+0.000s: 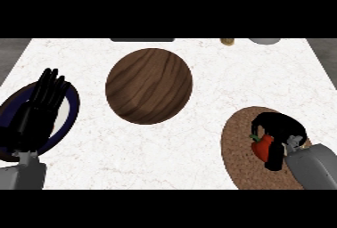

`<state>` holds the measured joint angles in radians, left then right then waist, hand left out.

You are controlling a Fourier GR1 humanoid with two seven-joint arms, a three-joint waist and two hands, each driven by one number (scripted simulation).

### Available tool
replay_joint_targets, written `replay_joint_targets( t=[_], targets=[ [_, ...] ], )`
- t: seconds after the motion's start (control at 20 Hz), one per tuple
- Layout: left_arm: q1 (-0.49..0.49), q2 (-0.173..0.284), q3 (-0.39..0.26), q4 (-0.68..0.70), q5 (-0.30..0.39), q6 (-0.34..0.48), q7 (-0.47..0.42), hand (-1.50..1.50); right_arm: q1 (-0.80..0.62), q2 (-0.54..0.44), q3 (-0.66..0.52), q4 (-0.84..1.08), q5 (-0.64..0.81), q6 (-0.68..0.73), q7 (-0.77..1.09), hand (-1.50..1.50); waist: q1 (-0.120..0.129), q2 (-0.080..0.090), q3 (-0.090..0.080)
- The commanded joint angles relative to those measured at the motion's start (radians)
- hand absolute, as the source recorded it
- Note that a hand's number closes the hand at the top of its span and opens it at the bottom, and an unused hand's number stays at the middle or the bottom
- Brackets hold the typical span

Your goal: Pick the bell pepper from the placemat and place it in the bowl

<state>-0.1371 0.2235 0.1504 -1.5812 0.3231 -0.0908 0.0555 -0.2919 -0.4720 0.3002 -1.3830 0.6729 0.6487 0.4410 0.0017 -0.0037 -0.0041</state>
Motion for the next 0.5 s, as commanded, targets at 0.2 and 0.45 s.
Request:
replay_joint_targets(
  t=[0.2, 0.45],
  targets=[
    [-0.007, -0.012, -0.027, 0.003, -0.018, -0.010, -0.002, 0.00, -0.115, 0.374, 0.280, -0.140, 0.120, -0.070, 0.124, 1.50, 0.042, 0.001, 0.003],
    [-0.061, -0.019, -0.042, 0.024, -0.018, -0.009, 0.010, 0.00, -0.224, 0.466, 0.529, -0.119, 0.104, -0.263, 0.245, 1.50, 0.075, 0.008, 0.003]
  ],
)
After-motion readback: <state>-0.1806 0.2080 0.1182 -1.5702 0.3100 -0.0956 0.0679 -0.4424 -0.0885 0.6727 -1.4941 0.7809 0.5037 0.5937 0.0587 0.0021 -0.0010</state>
